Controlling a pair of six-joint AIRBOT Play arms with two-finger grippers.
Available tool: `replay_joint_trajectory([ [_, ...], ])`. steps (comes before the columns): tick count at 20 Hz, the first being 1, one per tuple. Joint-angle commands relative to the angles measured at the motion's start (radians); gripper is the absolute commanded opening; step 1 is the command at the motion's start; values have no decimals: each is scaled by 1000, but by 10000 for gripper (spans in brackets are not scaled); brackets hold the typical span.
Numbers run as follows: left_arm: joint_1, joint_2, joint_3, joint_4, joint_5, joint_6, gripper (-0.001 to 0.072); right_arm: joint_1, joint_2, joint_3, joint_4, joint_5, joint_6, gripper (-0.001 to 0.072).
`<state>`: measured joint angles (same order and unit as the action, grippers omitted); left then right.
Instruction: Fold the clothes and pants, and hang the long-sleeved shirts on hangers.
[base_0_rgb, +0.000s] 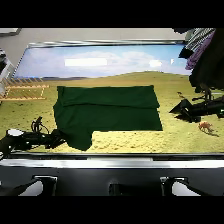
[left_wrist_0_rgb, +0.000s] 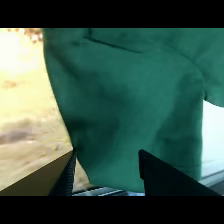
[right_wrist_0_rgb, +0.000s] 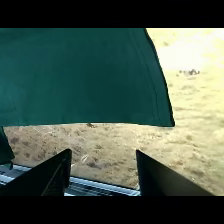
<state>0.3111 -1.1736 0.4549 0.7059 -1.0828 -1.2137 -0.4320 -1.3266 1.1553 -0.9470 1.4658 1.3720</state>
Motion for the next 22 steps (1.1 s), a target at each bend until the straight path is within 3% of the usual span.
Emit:
replay_joint_trajectory([
  [1,-31,-44,-1,7,12,-8,452,0,6,0,12,-3,1,476],
  [5,-34,-51,-1,0,34,-8,426,0,6,0,27,-10,0,476],
  [8,-34,-51,0,0,34,-8,162,0,6,0,27,-26,0,475],
  [9,-34,-50,0,0,34,-8,66,0,6,0,27,-32,1,457],
  [10,-34,-50,0,0,34,-8,18,-1,6,0,27,-37,1,407],
  [15,-32,-49,1,0,34,-5,17,-1,-18,-1,-34,-54,7,408],
  [19,-32,-48,18,0,33,-5,17,0,-140,-1,-12,-60,-8,489],
  [22,-32,-48,38,0,27,-5,17,1,-209,-1,-4,-87,-24,498],
])
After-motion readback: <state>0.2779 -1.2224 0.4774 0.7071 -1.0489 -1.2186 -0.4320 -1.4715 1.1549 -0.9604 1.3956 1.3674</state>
